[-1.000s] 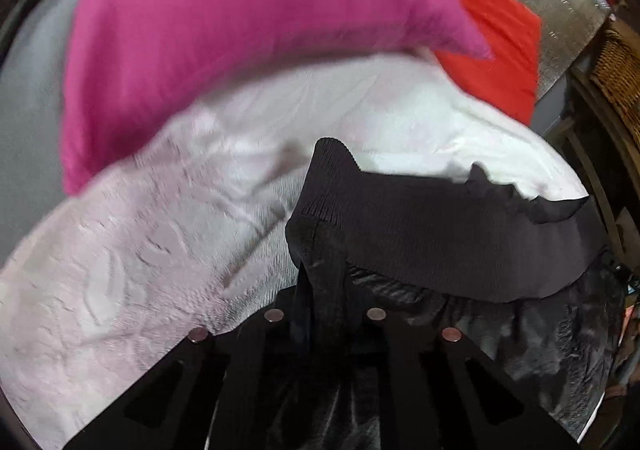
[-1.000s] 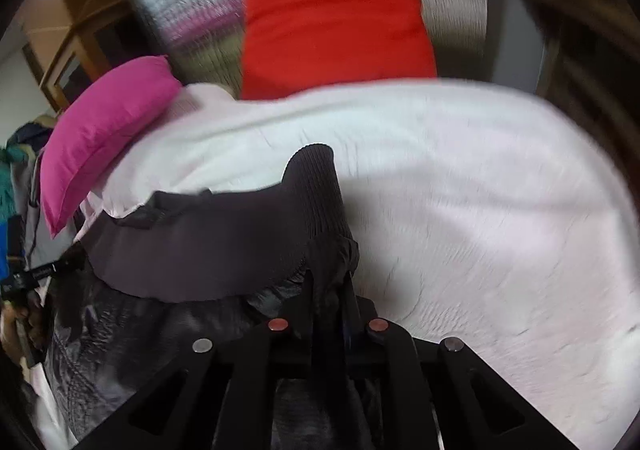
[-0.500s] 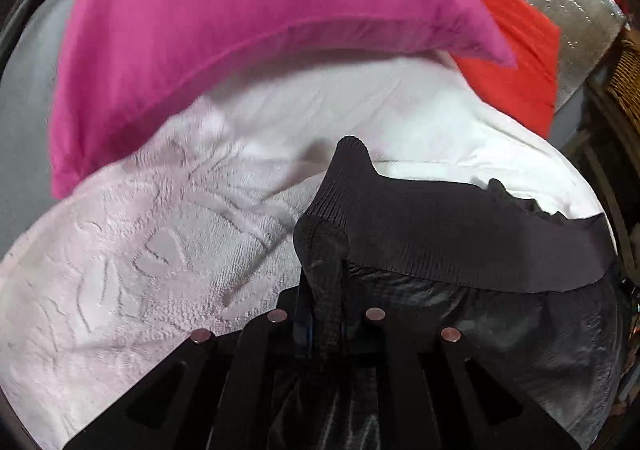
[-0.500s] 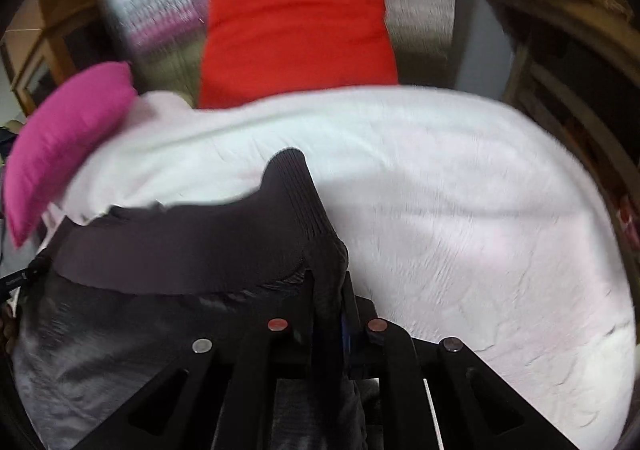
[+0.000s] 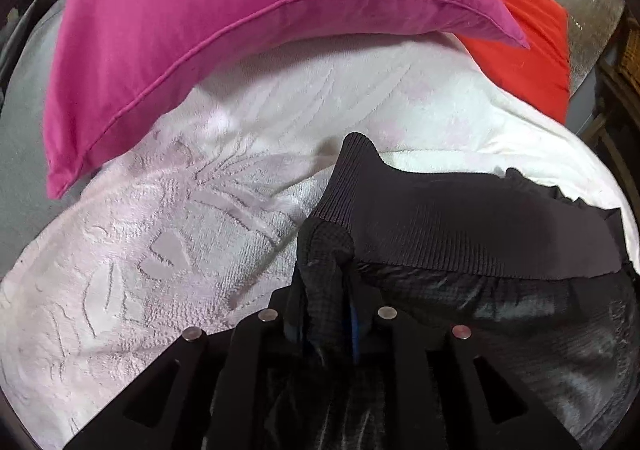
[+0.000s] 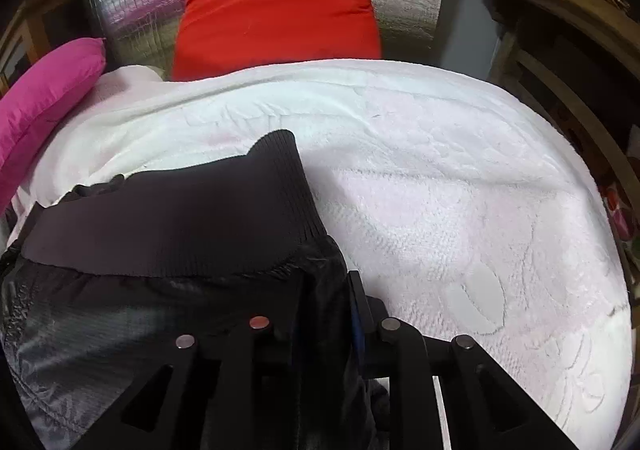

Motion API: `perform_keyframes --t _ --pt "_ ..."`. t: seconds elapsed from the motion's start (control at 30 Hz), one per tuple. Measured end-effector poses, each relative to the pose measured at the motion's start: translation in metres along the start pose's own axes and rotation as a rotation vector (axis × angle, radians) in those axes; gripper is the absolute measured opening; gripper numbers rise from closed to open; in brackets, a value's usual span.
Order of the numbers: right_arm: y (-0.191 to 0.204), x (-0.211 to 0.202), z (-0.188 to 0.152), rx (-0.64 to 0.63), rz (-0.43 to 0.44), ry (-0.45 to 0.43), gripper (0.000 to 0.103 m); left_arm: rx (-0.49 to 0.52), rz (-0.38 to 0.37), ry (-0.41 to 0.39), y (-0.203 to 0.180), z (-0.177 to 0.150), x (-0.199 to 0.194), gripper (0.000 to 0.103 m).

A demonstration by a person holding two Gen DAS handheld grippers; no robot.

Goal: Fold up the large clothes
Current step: 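Grasp the ribbed jacket hem with both grippers, then lift the hem with both grippers and fold it over onto the jacket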

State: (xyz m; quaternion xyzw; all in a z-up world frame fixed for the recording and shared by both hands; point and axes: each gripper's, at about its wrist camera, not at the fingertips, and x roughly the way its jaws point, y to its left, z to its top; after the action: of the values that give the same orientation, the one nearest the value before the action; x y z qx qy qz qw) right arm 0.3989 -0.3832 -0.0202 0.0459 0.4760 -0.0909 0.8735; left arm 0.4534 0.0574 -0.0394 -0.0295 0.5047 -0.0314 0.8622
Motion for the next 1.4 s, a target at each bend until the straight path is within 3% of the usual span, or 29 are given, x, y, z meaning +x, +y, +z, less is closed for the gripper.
perform_keyframes --t 0.47,0.87,0.93,0.97,1.0,1.03,1.13,1.23,1.4 --pt "0.003 0.009 -0.005 -0.008 -0.018 0.006 0.021 0.032 0.035 -0.016 -0.004 0.0 0.009 0.021" --pt "-0.014 0.018 -0.006 0.085 0.08 0.031 0.03 0.01 0.0 0.005 0.004 0.005 0.019 0.027" --pt "-0.021 0.014 -0.004 0.112 0.131 0.043 0.039 -0.001 -0.024 0.016 0.005 0.006 0.012 0.03" --pt "-0.026 0.008 -0.003 0.133 0.134 0.04 0.066 -0.03 -0.053 0.019 0.01 0.007 0.003 0.032" --pt "-0.031 0.001 -0.003 0.153 0.119 0.029 0.078 -0.064 -0.067 0.014 0.015 0.008 -0.007 0.04" --pt "-0.039 -0.012 -0.003 0.185 0.115 -0.012 0.084 -0.101 -0.073 0.001 0.022 0.009 -0.019 0.049" --pt "-0.064 -0.049 -0.005 0.304 0.107 -0.095 0.084 -0.203 -0.077 -0.111 0.044 0.008 -0.065 0.066" --pt "-0.063 -0.083 -0.013 0.29 0.101 -0.134 0.084 -0.246 -0.045 -0.213 0.053 -0.006 -0.113 0.071" --pt "-0.01 -0.127 -0.034 0.135 0.159 -0.195 0.084 -0.118 -0.095 -0.263 0.01 -0.055 -0.149 0.071"
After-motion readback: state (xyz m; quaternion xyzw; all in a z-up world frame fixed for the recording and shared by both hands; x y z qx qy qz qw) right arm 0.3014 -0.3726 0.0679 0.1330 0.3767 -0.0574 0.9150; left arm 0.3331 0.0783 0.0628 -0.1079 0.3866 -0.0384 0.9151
